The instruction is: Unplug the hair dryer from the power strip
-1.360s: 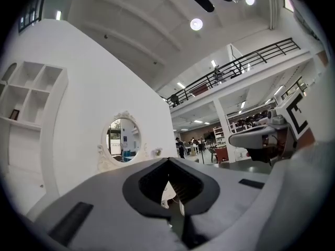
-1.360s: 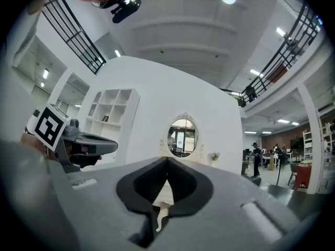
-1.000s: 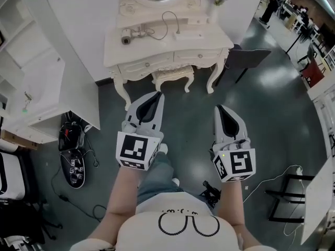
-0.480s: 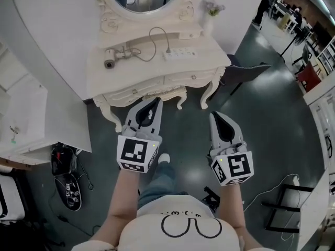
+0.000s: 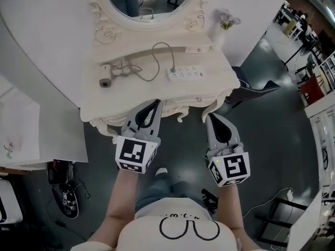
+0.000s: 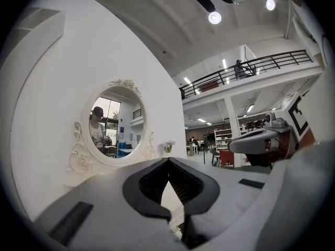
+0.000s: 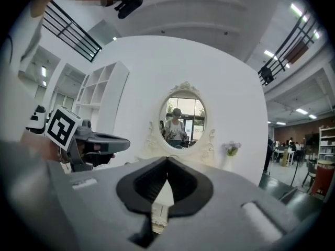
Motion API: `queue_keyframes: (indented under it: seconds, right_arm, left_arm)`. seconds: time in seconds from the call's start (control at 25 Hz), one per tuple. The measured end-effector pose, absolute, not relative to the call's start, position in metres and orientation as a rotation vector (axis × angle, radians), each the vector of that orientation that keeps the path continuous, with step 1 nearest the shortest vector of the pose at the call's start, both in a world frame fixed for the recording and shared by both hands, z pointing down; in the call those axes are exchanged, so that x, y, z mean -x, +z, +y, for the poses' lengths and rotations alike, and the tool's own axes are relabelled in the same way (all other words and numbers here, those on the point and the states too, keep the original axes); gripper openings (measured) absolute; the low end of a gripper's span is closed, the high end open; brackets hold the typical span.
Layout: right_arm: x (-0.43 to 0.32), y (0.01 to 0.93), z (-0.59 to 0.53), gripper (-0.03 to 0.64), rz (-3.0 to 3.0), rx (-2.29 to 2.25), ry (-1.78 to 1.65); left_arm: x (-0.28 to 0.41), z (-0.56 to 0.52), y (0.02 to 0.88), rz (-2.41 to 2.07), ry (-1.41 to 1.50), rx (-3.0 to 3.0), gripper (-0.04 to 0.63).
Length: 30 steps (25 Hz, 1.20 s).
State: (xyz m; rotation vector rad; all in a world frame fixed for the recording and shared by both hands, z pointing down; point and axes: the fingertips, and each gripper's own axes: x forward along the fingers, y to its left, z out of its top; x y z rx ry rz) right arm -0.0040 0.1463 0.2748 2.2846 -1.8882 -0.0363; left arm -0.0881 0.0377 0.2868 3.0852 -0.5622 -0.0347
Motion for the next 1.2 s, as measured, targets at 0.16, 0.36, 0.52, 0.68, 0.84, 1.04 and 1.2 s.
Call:
queue_keyframes:
  seconds: [0.16, 0.36, 0.52, 0.68, 0.84, 1.04, 1.2]
  right_arm:
    - [-0.02, 0.289, 0.118, 0.002, -1.908, -2.275, 0.015]
    - [-0.056, 0.305, 0.084, 0.002, -1.95, -2.236, 0.057]
    - [-0.095, 0.313, 0.049, 0.003, -1.999, -2.194, 0.067]
    - [-0.134, 0.324, 0.01, 0.002, -2.067, -2.11, 0.096]
    - [-0.175, 0.33, -0.025, 0.003, -2.157, -2.034, 0.136]
    - [-0.212, 0.339, -0.062, 0.255, -2.306, -1.88, 0.221]
    - [-0.232, 0.344, -0.083, 0.285, -2.374, -1.793, 0.24]
  left_arm:
    - [0.067, 0.015, 0.303, -0.532, 0.026, -3.06, -0.002]
    - [0.033, -0.012, 0.321, -0.561, 0.067, -3.036, -0.002]
    - [-0.004, -0.036, 0.334, -0.6, 0.097, -3.019, 0.012]
    - [-0.041, -0.061, 0.351, -0.647, 0.126, -2.968, 0.048]
    - [-0.081, -0.082, 0.368, -0.685, 0.188, -2.939, 0.143]
    - [-0.11, -0.101, 0.388, -0.817, 0.233, -2.873, 0.143]
    - [-0.122, -0.111, 0.405, -0.897, 0.294, -2.814, 0.143]
